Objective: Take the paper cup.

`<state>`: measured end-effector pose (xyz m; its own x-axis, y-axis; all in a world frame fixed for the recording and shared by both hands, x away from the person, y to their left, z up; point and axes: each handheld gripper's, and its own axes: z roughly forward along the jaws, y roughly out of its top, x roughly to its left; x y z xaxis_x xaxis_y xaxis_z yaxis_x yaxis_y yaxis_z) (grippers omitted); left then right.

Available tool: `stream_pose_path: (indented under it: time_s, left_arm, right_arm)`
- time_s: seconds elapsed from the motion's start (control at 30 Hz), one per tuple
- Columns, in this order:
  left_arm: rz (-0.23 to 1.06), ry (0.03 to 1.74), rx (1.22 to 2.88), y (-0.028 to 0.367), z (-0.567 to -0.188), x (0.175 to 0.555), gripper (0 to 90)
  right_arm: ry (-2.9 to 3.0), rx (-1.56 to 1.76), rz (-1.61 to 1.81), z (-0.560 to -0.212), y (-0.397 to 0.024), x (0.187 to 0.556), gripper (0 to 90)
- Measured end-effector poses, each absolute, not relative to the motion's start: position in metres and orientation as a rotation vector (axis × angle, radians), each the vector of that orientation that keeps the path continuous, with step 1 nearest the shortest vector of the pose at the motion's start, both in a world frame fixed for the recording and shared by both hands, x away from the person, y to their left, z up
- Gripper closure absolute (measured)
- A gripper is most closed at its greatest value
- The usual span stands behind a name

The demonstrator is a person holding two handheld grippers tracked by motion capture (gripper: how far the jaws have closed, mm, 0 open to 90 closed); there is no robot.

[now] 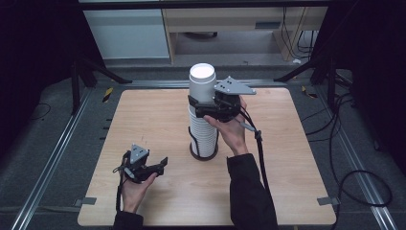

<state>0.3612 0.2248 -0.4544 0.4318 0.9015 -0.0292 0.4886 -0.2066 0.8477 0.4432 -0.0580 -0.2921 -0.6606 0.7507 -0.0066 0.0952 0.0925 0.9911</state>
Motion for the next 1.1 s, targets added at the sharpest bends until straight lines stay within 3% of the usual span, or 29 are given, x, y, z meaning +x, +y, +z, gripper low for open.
stream_pose_path:
  time_s: [1.1]
  left_arm:
    - [0.610,1.174,1.839,0.227,-0.452,0.360,21.4]
  right_arm:
    - [1.770,0.754,1.640,-0.235,-0.070,0.435,13.8]
